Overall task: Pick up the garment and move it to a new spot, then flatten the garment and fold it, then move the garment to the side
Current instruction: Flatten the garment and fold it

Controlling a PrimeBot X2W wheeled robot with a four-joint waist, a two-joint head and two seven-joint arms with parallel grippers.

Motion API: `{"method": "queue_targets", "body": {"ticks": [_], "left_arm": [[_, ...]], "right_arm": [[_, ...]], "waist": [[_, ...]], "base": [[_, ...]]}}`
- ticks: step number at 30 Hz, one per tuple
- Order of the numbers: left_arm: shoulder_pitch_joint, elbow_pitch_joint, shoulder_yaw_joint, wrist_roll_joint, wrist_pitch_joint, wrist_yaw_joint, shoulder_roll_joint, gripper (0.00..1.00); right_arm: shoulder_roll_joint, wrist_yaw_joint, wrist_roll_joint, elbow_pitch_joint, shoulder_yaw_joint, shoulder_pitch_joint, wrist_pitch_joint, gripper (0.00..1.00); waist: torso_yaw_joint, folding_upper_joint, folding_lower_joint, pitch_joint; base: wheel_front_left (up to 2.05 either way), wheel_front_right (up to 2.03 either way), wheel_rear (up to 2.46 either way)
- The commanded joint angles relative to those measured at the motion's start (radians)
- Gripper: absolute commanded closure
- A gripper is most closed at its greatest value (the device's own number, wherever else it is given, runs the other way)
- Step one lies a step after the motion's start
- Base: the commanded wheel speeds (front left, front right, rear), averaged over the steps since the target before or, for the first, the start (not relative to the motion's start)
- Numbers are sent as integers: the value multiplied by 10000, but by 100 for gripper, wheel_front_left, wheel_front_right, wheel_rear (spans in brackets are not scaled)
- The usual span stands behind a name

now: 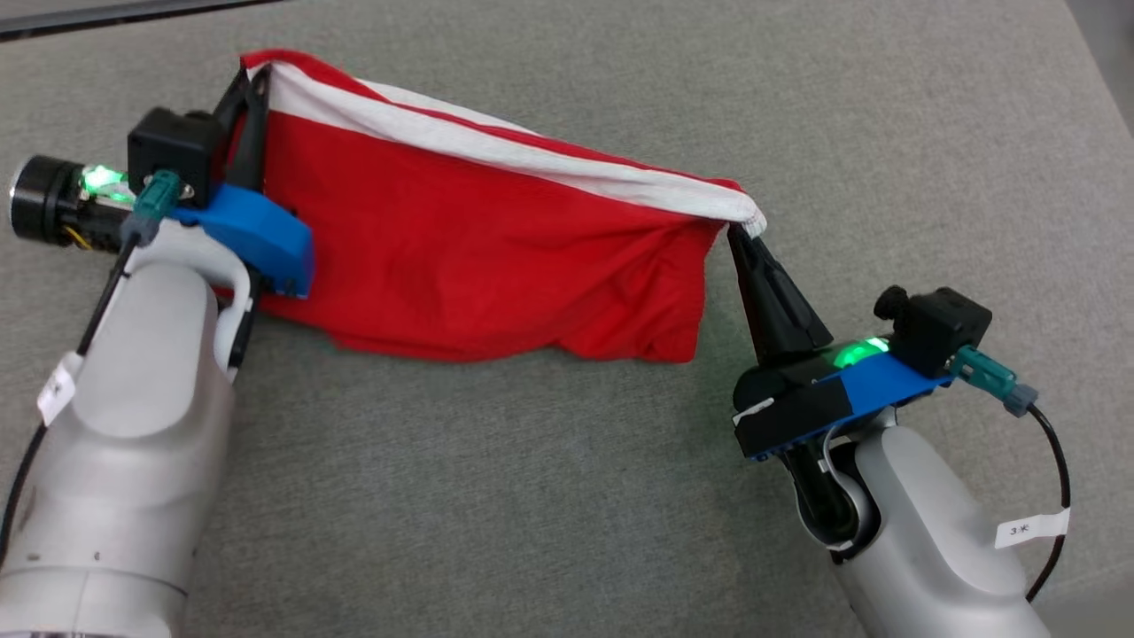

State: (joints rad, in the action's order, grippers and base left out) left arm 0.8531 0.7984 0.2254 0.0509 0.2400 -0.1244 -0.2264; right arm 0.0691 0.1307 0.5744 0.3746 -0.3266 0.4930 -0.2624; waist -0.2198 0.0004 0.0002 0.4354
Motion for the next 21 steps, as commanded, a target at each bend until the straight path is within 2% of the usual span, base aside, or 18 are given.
{"method": "queue_targets", "body": {"ticks": [1,10,14,21], "left_arm": [[299,127,94,-47,-33,-73,-71,100],[1884,1629,1027,130,-350,-61,-430,100],[2136,2253,1039,269,-321,-56,-468,100],[2198,2974,1184,399,-311,-58,-423,100]], "right_arm": [[-47,1,31,32,-36,251,-33,100],[-181,1,666,429,-412,1183,-33,100],[-176,3,955,650,-855,1323,-33,100],[-173,1,943,903,-838,1297,-33,100]], "waist": [[-74,-4,-2,78],[-667,-4,-2,664],[-699,-4,-2,701],[-484,-4,-2,549]], "base": [[0,0,0],[0,0,0],[0,0,0],[0,0,0]]}}
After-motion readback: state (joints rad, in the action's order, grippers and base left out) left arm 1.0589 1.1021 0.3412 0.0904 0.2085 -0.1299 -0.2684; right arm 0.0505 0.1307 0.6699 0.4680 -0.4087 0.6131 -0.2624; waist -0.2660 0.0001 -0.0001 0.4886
